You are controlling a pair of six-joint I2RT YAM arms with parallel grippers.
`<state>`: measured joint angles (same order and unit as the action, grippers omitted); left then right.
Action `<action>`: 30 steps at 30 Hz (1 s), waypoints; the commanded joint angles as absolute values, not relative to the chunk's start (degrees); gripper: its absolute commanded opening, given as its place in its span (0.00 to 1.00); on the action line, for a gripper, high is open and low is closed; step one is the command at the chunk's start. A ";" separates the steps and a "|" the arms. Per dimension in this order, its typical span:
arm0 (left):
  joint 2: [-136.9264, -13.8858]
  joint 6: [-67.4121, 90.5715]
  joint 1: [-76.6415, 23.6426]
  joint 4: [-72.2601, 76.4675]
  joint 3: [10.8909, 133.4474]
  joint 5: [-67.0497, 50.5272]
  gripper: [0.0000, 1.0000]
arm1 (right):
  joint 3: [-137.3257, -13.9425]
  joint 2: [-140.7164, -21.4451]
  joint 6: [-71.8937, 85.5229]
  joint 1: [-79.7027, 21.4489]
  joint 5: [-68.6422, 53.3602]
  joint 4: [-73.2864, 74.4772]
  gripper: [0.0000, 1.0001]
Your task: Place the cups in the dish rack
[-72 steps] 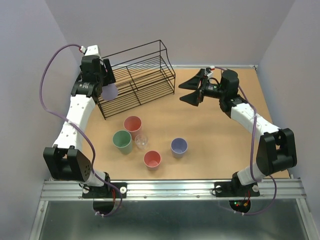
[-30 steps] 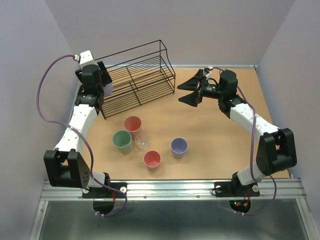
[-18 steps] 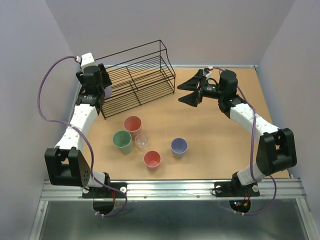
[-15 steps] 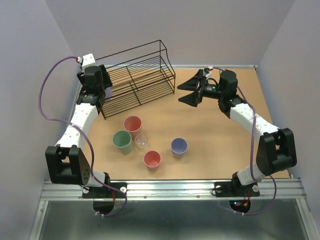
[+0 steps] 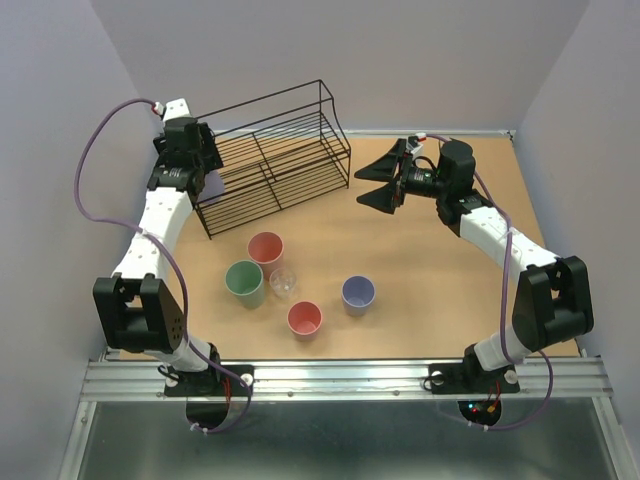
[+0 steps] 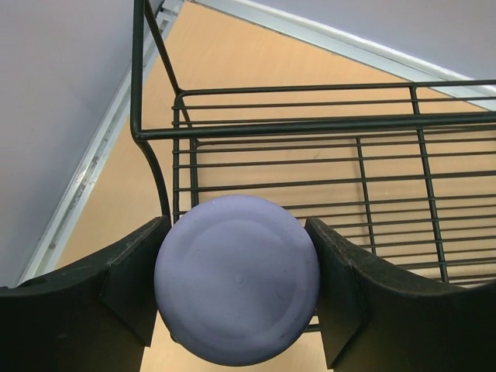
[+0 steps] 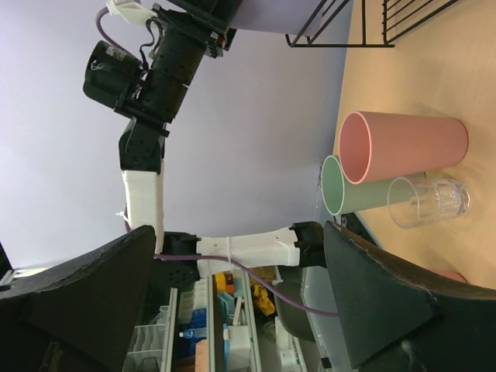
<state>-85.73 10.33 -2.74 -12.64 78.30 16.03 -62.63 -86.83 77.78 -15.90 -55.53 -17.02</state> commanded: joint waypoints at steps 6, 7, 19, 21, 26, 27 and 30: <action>-84.46 9.93 -0.97 -21.00 82.70 14.59 0.78 | -64.42 -87.27 77.08 -16.52 -56.69 -18.19 0.94; -84.20 9.93 -0.88 -21.35 82.97 14.85 0.84 | -64.42 -87.28 77.17 -16.52 -56.69 -18.19 0.94; -79.37 10.37 -0.44 -21.80 86.74 16.17 0.99 | -64.95 -88.32 76.73 -16.44 -56.16 -18.11 0.96; -78.49 10.46 0.95 -21.97 87.62 15.91 0.99 | -65.65 -88.94 75.33 -16.52 -55.29 -16.97 0.96; -77.08 10.02 2.11 -21.71 88.95 13.19 0.99 | -69.69 -91.05 67.68 -16.87 -53.26 -6.07 0.96; -77.08 10.02 2.28 -21.80 88.95 12.92 0.99 | -69.87 -91.23 67.41 -16.88 -52.83 -5.80 0.96; -76.56 10.63 2.29 -22.50 89.30 12.57 0.99 | -72.15 -92.46 63.32 -18.01 -51.60 -1.08 0.96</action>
<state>-78.19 10.59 2.37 -22.59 87.09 13.74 -66.39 -91.96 70.48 -16.51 -53.12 -7.53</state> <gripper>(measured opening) 0.985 0.960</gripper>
